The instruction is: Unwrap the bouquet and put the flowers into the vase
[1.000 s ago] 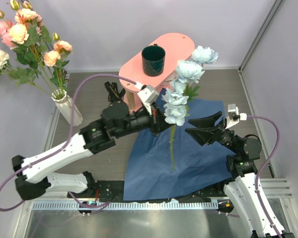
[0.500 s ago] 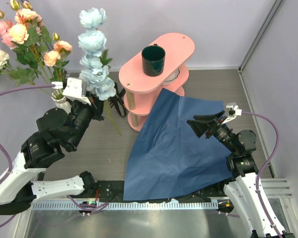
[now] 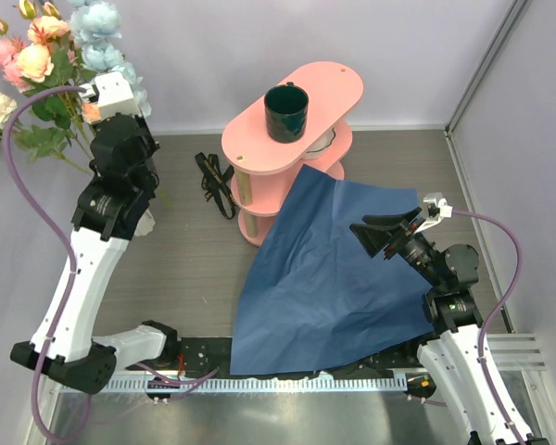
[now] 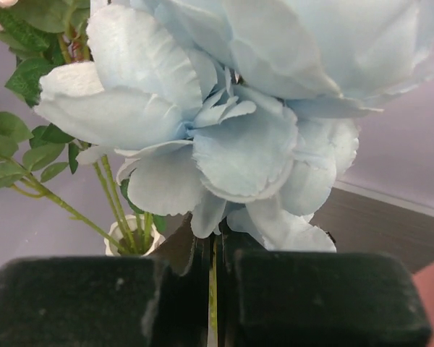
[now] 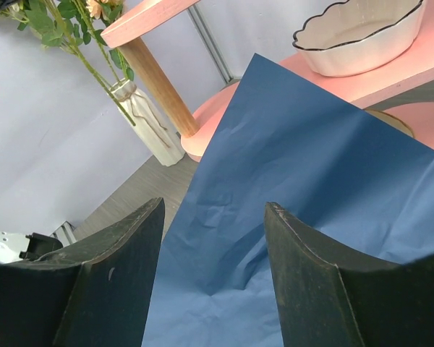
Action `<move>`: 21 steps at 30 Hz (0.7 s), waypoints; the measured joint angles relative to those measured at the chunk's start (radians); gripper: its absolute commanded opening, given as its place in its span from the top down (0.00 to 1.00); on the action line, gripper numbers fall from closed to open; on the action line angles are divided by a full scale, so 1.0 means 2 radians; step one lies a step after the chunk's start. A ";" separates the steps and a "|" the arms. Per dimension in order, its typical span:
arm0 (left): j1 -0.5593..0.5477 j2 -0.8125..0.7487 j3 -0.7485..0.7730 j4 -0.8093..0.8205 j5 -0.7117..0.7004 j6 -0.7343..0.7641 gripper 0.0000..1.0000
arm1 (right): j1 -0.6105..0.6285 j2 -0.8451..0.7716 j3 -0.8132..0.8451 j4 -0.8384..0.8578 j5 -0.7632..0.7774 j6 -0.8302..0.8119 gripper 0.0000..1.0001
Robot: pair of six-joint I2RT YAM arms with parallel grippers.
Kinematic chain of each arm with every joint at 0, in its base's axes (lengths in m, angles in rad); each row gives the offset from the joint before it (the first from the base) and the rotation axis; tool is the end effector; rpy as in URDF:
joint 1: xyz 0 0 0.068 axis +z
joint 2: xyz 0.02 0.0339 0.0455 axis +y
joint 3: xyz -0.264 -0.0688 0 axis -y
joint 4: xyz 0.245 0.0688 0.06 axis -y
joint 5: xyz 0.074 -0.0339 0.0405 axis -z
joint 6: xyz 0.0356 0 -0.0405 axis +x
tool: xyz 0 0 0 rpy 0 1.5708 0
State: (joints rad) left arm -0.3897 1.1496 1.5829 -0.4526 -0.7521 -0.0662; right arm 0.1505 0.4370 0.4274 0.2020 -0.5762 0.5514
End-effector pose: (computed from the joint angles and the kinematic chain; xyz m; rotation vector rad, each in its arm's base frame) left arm 0.2028 -0.0570 0.5098 -0.3280 1.5559 0.2416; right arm 0.1240 0.0384 0.3027 -0.2139 1.4667 0.9701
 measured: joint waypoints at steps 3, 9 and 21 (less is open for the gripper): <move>0.039 0.016 0.000 0.008 -0.001 -0.022 1.00 | 0.001 0.000 0.000 0.000 0.002 0.000 0.37; 0.112 0.017 0.011 0.035 -0.010 -0.073 1.00 | 0.004 0.000 0.000 0.000 0.004 0.000 0.37; 0.160 0.044 0.086 0.090 -0.067 -0.030 1.00 | 0.020 -0.005 0.000 -0.001 0.012 -0.002 0.37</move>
State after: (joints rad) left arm -0.0696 1.2377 1.7542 -0.2718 -0.8856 -0.1257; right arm 0.1913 0.4267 0.4271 0.1997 -0.5522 0.5476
